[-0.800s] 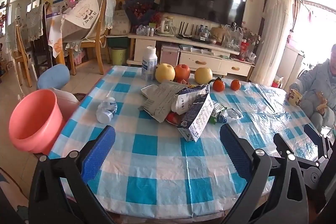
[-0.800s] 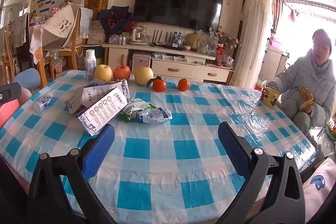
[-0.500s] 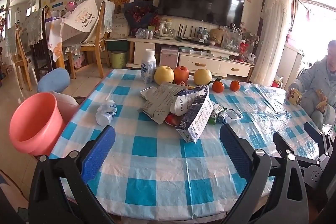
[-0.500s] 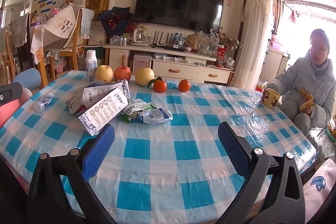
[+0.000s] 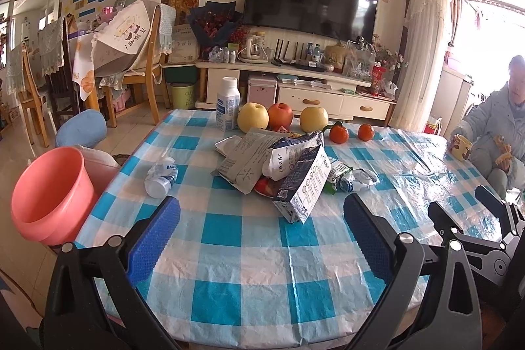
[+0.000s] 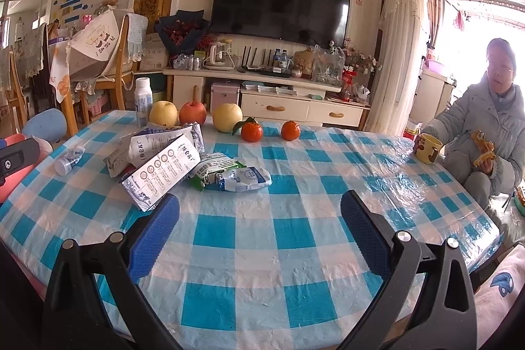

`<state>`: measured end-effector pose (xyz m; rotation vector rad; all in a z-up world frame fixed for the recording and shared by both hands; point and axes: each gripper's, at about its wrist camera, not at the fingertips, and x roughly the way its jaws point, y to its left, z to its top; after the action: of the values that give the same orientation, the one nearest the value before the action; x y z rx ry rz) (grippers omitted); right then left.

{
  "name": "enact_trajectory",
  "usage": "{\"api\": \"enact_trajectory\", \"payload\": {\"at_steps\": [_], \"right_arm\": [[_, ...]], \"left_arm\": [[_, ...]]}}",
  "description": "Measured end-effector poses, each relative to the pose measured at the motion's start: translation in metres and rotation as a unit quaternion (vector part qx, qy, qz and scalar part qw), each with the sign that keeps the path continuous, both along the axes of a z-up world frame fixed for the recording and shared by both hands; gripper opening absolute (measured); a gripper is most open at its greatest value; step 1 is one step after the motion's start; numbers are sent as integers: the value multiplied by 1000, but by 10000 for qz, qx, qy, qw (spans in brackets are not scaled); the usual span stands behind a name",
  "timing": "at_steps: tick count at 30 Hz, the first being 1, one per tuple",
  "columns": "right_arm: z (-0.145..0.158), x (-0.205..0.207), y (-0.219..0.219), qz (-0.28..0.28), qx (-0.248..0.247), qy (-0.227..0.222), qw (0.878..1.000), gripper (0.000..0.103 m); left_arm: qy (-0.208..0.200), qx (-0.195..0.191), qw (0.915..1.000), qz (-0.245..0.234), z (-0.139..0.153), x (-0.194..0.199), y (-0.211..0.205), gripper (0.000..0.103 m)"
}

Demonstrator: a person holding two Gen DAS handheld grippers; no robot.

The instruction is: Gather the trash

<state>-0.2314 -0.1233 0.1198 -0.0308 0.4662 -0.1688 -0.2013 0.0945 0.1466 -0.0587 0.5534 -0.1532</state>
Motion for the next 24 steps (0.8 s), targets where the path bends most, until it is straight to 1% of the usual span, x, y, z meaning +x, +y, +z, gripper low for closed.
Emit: {"api": "enact_trajectory", "payload": {"at_steps": [1,7,9,15,19,22,24], "right_arm": [[0,0,1,4,-62,11,10000,99],[-3,4,-2,38,76,45,10000,99],[-6,7,-3,79,94,131,9998,99],[-13,17,-10,315,493,379,9976,99],[-16,24,-14,509,866,495,9937,99],[-19,31,-18,611,1012,487,9918,99],[-21,36,-25,626,1240,560,9887,99]], "left_arm": [[-9,-1,10000,11,0,0,0,98],[-47,35,10000,42,-3,0,0,98],[-64,66,9999,48,-6,0,-1,98],[-34,164,9998,-111,-16,6,-7,98],[-70,360,9987,-362,-22,14,-16,98],[-104,614,9961,-623,-28,20,-27,98],[-125,844,9935,-758,-33,25,-35,98]]}}
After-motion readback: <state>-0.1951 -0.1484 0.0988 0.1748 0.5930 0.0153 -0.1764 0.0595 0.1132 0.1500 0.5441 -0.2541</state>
